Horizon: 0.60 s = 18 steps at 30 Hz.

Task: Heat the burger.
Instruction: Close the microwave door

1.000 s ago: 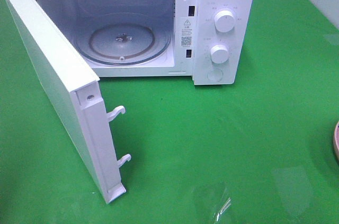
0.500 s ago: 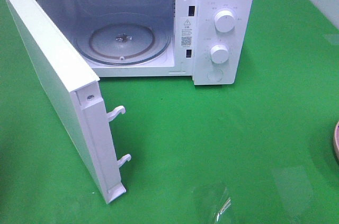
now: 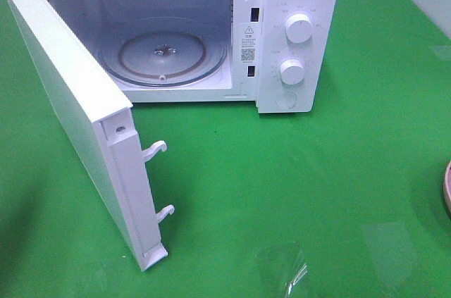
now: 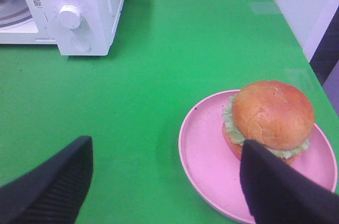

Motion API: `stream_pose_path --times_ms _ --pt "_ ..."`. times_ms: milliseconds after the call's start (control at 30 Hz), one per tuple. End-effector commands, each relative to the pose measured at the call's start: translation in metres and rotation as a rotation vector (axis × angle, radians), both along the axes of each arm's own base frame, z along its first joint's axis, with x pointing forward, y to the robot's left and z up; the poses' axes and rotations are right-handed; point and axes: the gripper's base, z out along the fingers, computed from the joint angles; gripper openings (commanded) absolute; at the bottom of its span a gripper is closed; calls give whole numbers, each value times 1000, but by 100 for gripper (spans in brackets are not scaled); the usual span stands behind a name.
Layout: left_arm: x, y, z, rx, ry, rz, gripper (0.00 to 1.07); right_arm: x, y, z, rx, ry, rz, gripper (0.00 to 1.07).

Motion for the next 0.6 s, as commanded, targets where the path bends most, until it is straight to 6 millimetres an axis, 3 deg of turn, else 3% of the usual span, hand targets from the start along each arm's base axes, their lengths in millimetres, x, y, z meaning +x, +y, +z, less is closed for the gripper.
stream_pose_path --times_ms 33,600 --pt "5 -4 -2 -19 -12 -12 0 -4 0 -1 -3 -29 0 73" --pt "48 -28 -22 -107 23 -170 0 -4 0 -1 -3 -29 0 73"
